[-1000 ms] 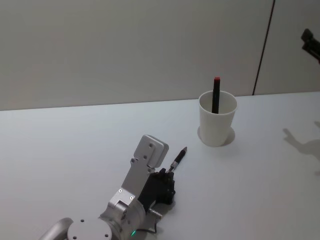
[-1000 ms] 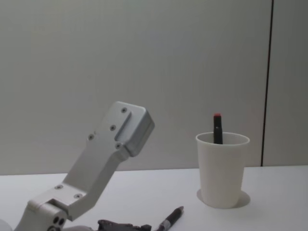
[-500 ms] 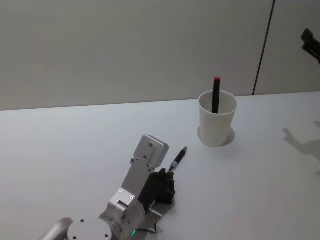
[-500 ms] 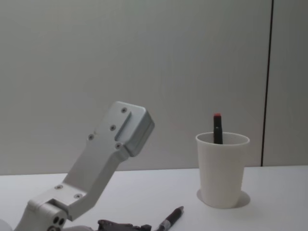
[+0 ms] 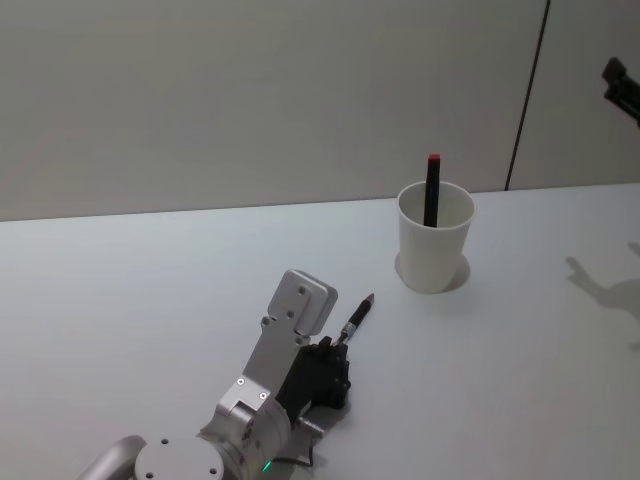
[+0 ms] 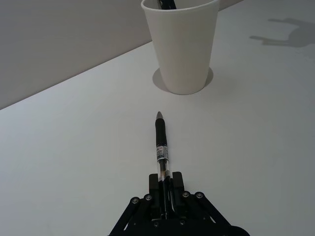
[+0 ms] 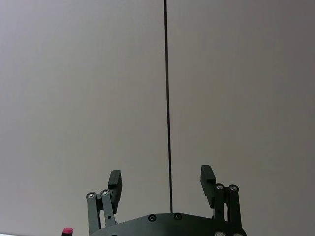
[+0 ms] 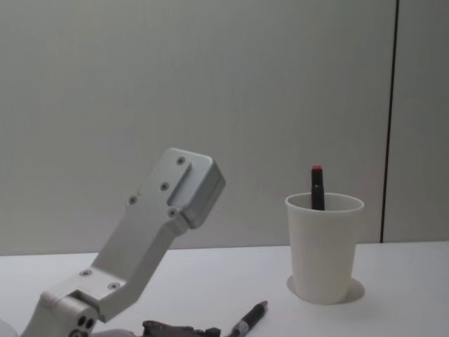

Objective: Place the pen into the pen holder.

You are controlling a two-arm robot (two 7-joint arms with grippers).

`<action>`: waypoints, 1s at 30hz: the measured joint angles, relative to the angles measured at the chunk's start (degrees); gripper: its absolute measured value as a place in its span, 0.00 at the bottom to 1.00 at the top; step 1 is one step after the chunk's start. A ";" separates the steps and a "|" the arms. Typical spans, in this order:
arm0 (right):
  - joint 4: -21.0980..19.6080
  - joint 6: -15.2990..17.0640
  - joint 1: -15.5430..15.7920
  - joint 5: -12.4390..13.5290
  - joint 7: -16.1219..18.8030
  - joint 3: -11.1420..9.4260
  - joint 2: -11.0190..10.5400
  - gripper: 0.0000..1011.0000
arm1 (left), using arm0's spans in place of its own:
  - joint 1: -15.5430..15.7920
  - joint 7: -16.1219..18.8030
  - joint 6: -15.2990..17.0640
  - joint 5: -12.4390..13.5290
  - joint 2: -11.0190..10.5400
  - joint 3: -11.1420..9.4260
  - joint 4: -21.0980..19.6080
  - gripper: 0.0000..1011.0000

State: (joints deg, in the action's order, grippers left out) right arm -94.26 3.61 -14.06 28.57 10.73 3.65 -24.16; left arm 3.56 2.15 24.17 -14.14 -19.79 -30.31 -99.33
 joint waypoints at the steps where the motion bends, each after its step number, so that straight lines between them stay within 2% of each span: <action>1: 0.00 0.00 0.00 0.00 0.00 0.00 0.00 0.99 | 0.00 0.00 0.00 0.00 0.00 0.00 0.00 0.15; 30: 0.00 0.00 0.00 0.00 0.00 0.00 0.00 0.99 | 0.00 0.00 0.00 0.00 0.00 0.00 0.00 0.15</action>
State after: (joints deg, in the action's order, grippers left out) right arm -94.26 3.61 -14.06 28.57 10.73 3.65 -24.16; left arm 3.57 2.15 24.17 -14.14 -19.79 -30.31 -99.33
